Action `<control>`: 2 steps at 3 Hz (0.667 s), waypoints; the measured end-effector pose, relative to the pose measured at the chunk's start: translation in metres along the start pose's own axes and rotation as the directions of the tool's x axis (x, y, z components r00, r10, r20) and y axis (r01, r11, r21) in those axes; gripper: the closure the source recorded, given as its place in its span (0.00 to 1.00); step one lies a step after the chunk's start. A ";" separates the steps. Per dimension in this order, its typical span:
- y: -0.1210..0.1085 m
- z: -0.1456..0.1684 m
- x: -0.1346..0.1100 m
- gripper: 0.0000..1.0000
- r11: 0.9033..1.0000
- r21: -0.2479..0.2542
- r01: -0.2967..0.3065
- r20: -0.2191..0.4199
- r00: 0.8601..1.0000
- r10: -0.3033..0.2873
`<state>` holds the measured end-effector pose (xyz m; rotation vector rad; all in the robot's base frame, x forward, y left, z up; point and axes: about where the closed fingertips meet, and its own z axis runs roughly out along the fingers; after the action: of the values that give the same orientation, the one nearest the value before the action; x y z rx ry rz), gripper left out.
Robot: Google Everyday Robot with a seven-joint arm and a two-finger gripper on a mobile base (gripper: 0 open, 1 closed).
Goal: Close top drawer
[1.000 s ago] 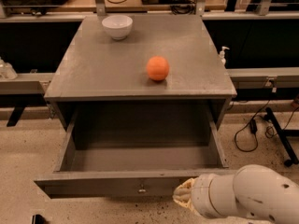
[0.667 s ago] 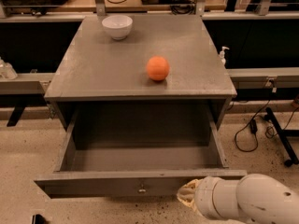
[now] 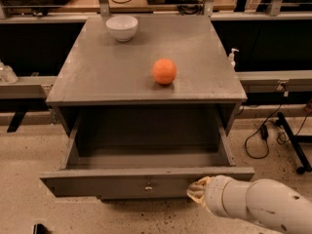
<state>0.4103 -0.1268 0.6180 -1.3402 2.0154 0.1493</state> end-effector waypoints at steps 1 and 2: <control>-0.025 0.017 -0.004 1.00 1.000 0.015 0.010 0.017 1.000 -0.010; -0.054 0.040 -0.011 1.00 0.999 0.017 0.027 0.025 0.999 -0.028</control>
Offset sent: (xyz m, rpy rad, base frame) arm 0.1177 0.0062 -0.0171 -0.0033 -0.0496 0.0422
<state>0.4774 -0.1250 0.6094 -1.3486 1.9723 0.1353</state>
